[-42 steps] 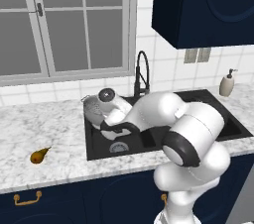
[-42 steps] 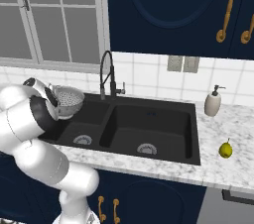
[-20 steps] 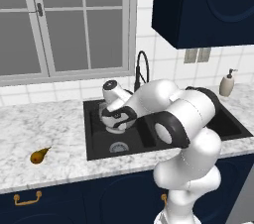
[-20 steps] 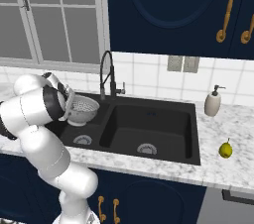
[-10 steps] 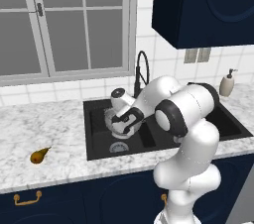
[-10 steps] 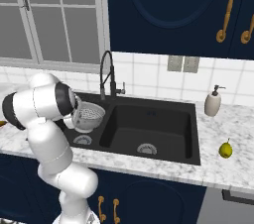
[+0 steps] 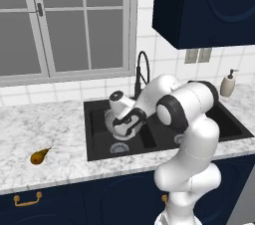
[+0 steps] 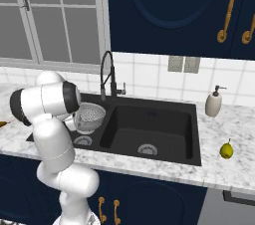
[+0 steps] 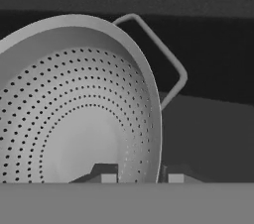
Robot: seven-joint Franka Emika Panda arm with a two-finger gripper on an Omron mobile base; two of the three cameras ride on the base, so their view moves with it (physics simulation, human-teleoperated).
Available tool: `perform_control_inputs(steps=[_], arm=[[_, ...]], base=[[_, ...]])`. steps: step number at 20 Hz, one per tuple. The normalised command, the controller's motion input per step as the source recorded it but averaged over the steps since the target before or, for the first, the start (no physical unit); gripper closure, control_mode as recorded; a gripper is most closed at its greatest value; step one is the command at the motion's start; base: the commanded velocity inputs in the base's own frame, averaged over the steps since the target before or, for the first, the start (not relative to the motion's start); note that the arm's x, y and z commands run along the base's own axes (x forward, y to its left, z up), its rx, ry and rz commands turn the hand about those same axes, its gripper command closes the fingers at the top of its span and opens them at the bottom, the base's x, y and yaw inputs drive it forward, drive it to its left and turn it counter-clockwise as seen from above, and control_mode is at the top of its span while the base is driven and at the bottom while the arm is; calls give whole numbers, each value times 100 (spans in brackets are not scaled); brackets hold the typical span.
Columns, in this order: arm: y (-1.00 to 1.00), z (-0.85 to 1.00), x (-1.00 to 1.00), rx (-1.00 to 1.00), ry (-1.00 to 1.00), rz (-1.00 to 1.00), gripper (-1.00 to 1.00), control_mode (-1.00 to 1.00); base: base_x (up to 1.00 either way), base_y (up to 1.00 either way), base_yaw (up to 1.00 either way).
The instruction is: Put the colander in the sink, put the pear, pear in the colander, and turn on the sink faucet and pour water over the colander.
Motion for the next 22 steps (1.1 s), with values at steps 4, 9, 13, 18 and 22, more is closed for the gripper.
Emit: perform_control_inputs(steps=[4,9,13,18,22], arm=[[8,0,-4,0,0,0,100,-100],[12,0,-6,0,0,0,100,-100],[20,-5,-10,0,0,-3,100,-100],[5,-26,0,0,-2,-10,100,-100],[10,-38,0,0,0,-14,100,-100]], base=[[0,0,0],[0,0,0],[0,0,0],[0,0,0],[0,0,0]])
